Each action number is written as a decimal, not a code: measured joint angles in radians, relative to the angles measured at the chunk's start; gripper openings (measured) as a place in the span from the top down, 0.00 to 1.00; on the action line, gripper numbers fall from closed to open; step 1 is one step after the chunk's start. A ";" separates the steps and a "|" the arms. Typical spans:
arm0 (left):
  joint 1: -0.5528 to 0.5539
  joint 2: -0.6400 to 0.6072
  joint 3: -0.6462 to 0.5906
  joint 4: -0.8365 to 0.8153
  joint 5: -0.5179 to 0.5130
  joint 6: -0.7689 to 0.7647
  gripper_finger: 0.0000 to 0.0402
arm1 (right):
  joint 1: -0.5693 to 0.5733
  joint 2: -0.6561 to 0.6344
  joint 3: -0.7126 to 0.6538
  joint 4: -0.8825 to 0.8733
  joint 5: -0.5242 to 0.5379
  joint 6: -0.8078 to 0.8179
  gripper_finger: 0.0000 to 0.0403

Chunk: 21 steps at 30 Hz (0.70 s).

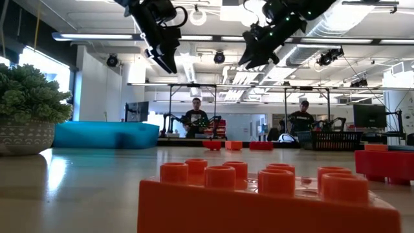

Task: Sort & place blocks by color
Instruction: Put the red game piece into the blue bin

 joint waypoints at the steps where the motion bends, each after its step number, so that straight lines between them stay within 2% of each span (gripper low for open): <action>1: 0.001 0.000 0.000 0.000 0.000 -0.007 0.47 | -0.003 0.018 0.034 -0.067 0.000 -0.021 0.51; 5: 0.006 0.000 0.000 0.000 0.003 -0.011 0.47 | -0.010 0.101 0.147 -0.298 0.000 -0.069 0.51; 9: 0.005 0.000 0.000 -0.005 0.003 -0.019 0.47 | -0.012 0.178 0.199 -0.436 0.001 -0.084 0.51; 18: 0.005 0.000 -0.001 -0.011 0.002 -0.019 0.47 | -0.009 0.258 0.204 -0.538 0.000 -0.085 0.51; 21: 0.005 0.000 -0.001 -0.011 0.002 -0.019 0.47 | 0.000 0.282 0.204 -0.548 0.003 -0.041 0.51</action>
